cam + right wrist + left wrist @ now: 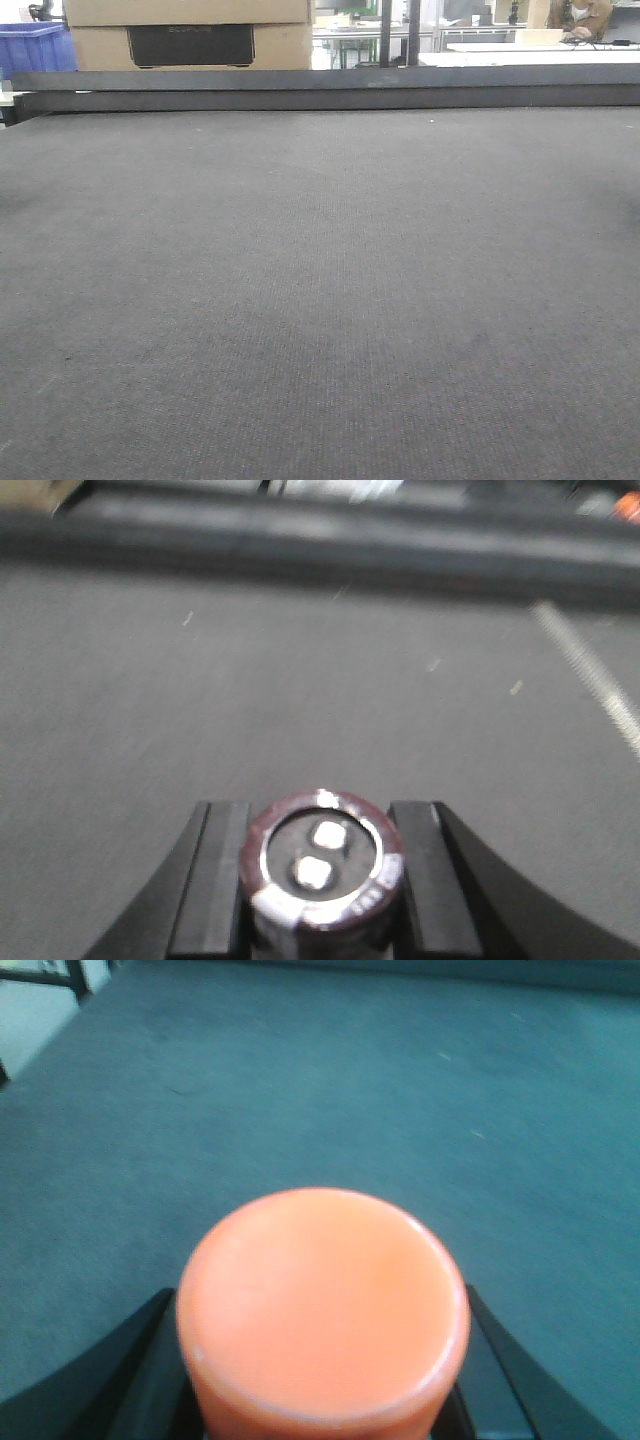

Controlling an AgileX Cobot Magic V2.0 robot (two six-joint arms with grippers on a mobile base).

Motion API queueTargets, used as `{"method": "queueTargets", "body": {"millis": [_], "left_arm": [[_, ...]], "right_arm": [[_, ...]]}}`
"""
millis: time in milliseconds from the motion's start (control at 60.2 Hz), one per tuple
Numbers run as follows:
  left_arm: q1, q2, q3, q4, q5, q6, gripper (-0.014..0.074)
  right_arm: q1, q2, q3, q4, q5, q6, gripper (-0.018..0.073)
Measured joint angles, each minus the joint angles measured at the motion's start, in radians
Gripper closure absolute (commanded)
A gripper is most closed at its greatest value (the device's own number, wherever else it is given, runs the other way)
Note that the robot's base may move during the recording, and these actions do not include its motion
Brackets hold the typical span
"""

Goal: Place cylindrical capacitor in blue bin on shelf

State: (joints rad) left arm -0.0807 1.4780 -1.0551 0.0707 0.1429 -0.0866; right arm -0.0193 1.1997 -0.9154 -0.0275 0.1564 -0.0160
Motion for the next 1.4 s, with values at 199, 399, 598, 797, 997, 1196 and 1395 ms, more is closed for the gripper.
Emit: {"method": "queueTargets", "body": {"millis": [199, 399, 598, 797, 997, 1196, 1395], "left_arm": [[-0.060, -0.116, -0.040, 0.004, 0.242, 0.000, 0.0707], [-0.073, -0.243, -0.042, 0.004, 0.393, 0.000, 0.0707], [-0.073, -0.372, -0.044, 0.004, 0.498, 0.002, 0.0707], [-0.073, -0.458, -0.026, 0.009, 0.529, 0.016, 0.0707], [-0.073, -0.542, 0.035, 0.009, 0.535, 0.016, 0.0707], [-0.073, -0.624, 0.067, 0.009, 0.537, 0.016, 0.0707], [-0.073, -0.659, 0.067, 0.009, 0.516, 0.016, 0.0707]], "right_arm": [[0.062, -0.002, 0.000, 0.063, 0.119, 0.000, 0.0721], [0.084, -0.034, 0.000, 0.083, 0.205, 0.000, 0.0721], [0.116, -0.135, 0.012, 0.086, 0.281, 0.000, 0.0721], [0.131, -0.296, 0.087, 0.089, 0.297, 0.000, 0.0721], [0.131, -0.476, 0.120, 0.056, 0.311, 0.000, 0.0721], [0.131, -0.616, 0.121, 0.052, 0.311, 0.000, 0.0721], [0.131, -0.651, 0.121, 0.049, 0.317, 0.000, 0.0721]]}}
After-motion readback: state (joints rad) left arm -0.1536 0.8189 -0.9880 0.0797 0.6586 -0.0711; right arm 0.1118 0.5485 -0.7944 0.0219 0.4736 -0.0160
